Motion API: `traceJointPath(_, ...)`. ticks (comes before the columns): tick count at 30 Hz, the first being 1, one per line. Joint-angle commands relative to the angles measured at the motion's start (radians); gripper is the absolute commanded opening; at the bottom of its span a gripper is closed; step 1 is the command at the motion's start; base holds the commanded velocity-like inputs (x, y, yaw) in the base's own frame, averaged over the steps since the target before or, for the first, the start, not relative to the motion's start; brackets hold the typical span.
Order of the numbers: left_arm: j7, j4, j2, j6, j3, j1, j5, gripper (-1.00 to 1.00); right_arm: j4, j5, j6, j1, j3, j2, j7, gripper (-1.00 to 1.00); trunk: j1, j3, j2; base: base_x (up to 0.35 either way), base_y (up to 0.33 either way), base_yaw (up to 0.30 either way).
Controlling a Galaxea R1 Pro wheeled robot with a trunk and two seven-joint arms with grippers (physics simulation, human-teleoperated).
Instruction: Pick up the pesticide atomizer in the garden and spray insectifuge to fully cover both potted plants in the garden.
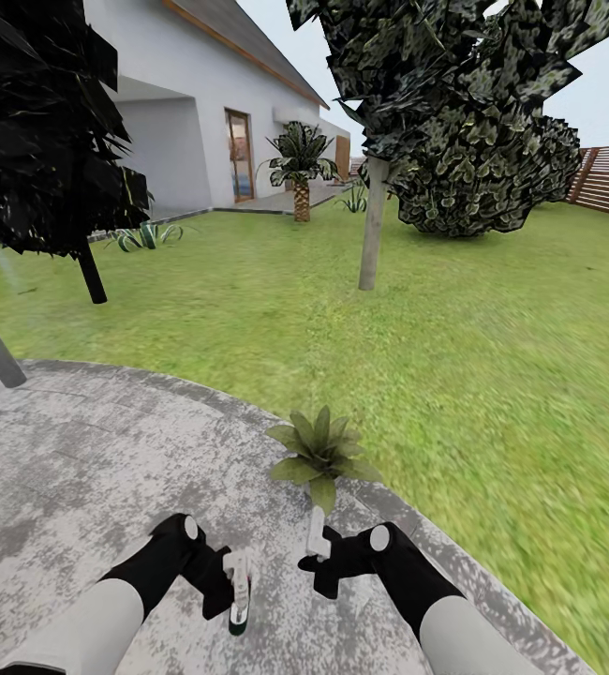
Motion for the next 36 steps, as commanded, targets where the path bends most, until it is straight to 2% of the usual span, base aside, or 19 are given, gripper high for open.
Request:
traceJointPath(1,-0.001,-0.002,0.0,0.009,-0.001,0.0,-0.001,-1.0,-0.001,0.01,-0.008,0.0,-0.001,0.0,0.001,-1.0,0.0,-0.001,0.0,0.0,0.0,0.0)
traceJointPath(5,0.074,0.0,-0.012,0.017,-0.04,0.0,0.003,-1.0,-0.003,0.01,-0.008,-0.002,-0.001,0.0,0.001,-1.0,0.0,-0.001,0.0,0.0,0.0,0.0)
traceJointPath(8,0.087,0.0,-0.018,0.02,-0.062,0.0,0.005,-1.0,-0.003,0.01,-0.008,-0.004,-0.001,0.0,0.001,-1.0,0.0,-0.001,0.0,0.0,0.0,0.0)
traceJointPath(21,0.086,0.0,-0.059,0.018,-0.066,-0.003,0.015,-1.0,-0.003,0.009,-0.008,-0.013,-0.001,0.0,0.001,-1.0,0.0,-0.001,0.0,0.0,0.0,0.0)
traceJointPath(28,0.086,0.0,-0.063,0.015,-0.066,-0.011,0.019,-1.0,-0.003,0.009,-0.008,-0.022,-0.001,0.0,0.001,-1.0,0.0,-0.001,0.0,0.0,0.0,0.0)
traceJointPath(36,0.085,-0.001,-0.078,0.015,-0.064,-0.011,0.02,-1.0,-0.003,0.009,-0.008,-0.023,-0.001,0.0,0.002,-1.0,0.0,-0.001,0.0,0.0,0.0,0.0)
